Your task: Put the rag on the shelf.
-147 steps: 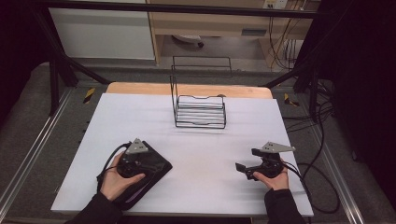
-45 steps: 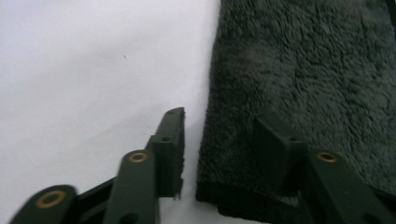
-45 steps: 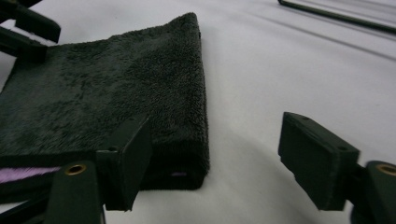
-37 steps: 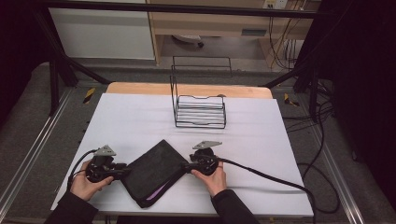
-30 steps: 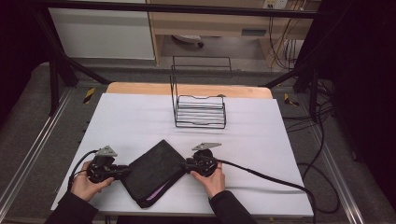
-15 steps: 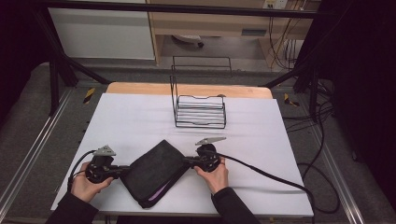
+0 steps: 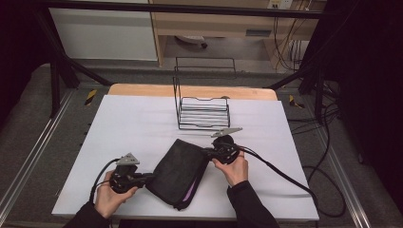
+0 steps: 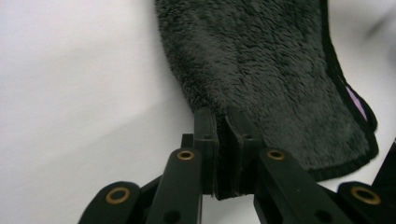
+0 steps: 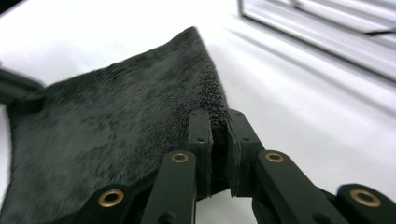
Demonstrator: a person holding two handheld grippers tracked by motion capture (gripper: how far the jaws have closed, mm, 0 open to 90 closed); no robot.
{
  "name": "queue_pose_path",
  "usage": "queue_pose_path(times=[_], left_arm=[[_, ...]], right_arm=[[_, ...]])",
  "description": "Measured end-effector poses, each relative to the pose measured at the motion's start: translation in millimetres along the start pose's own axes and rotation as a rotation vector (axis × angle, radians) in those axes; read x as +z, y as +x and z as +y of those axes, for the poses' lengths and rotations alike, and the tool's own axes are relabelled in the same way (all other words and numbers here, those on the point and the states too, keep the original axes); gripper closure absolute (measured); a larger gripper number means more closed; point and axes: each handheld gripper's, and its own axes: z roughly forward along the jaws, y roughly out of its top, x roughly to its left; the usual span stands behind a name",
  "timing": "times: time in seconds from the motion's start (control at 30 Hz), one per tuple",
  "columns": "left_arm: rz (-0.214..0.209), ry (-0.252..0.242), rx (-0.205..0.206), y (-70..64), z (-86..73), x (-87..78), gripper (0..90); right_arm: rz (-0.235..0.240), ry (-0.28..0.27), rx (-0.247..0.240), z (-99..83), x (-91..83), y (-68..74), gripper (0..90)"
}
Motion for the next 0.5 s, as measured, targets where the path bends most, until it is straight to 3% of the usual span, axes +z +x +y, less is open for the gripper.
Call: queue_pose_path(times=[0.03,0.2,0.37,0.4,0.5], left_arm=[[0.015,-0.001,0.01,-9.5,0.8,5.4,82.9],[0.037,-0.015,0.006,-24.1,-2.2,10.5,82.9],[0.034,-0.011,0.012,-20.5,-3.1,9.6,76.7],[0.032,-0.012,0.018,-18.9,-2.9,8.8,72.6],[0.063,-0.029,0.049,-13.4,0.6,6.3,59.2]], right_arm=[[-0.014,-0.001,-0.025,3.0,0.1,-5.1,82.5],[-0.019,-0.01,-0.062,7.8,10.4,-16.2,82.5],[-0.054,0.007,-0.084,-0.2,32.0,-20.2,81.1],[-0.056,0.001,-0.079,-2.8,33.5,-20.6,79.2],[-0.052,-0.06,-0.055,-9.4,27.5,-20.1,61.5]])
